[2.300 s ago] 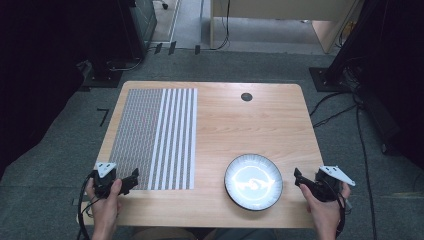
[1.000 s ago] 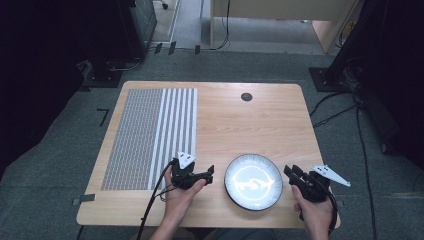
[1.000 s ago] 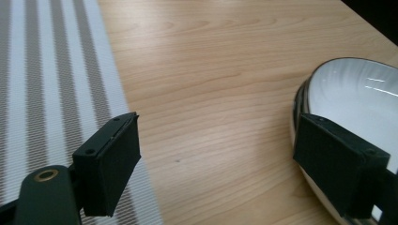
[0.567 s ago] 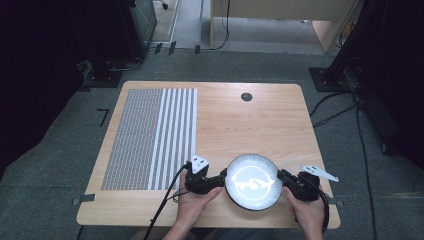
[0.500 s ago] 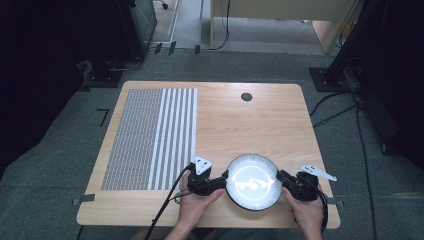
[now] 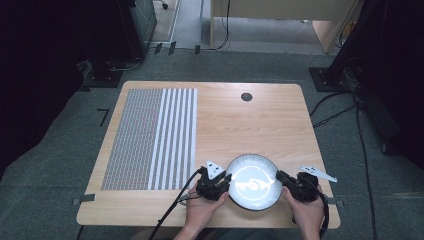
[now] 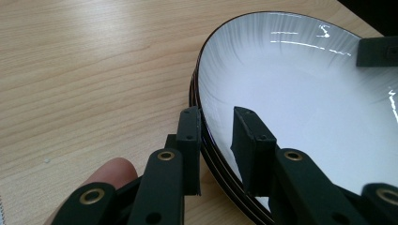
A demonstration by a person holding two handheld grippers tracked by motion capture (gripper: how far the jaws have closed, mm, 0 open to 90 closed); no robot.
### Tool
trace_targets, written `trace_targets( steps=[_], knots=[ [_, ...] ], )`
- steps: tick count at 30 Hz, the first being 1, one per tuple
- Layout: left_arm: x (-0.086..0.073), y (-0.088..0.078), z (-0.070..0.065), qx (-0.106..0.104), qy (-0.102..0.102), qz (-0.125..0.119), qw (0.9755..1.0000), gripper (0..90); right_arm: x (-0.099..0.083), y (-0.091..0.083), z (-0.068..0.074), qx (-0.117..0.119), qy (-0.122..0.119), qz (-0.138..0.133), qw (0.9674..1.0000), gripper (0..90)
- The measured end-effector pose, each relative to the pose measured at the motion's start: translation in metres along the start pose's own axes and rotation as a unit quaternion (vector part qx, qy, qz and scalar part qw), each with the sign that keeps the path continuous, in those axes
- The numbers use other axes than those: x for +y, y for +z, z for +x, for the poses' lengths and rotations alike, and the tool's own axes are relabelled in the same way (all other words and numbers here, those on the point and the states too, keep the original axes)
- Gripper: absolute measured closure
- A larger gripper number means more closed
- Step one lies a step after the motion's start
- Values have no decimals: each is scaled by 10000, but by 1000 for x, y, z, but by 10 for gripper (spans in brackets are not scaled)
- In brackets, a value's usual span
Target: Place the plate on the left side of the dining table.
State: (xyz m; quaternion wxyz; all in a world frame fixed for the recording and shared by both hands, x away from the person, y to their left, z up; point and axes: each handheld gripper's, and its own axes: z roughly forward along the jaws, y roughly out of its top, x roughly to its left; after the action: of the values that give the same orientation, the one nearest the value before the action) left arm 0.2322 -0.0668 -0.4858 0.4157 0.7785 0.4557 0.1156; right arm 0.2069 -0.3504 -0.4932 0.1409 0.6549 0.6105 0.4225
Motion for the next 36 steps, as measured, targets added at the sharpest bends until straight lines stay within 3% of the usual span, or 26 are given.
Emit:
trace_targets(
  steps=[7, 12, 20, 24, 36],
  knots=[
    [-1, -1, -1, 46, 50, -29, 10000, 719, 0, -2, 0, -19, 85, -38, 10000, 833],
    [1, -3, -1, 5, -5, -92, 10000, 716, 4, -8, -1, 70, 193, -38, 9998, 894],
    [0, -2, -4, 63, 29, -103, 9999, 709, 4, -7, 5, -108, 91, -4, 9999, 892],
    [0, -2, -3, -9, 31, -92, 10000, 682, 5, -9, 4, -71, 224, -51, 9997, 900],
    [6, -10, -2, 5, -75, -285, 9996, 634, 12, -26, 5, -300, 63, -263, 9992, 900]
  ],
)
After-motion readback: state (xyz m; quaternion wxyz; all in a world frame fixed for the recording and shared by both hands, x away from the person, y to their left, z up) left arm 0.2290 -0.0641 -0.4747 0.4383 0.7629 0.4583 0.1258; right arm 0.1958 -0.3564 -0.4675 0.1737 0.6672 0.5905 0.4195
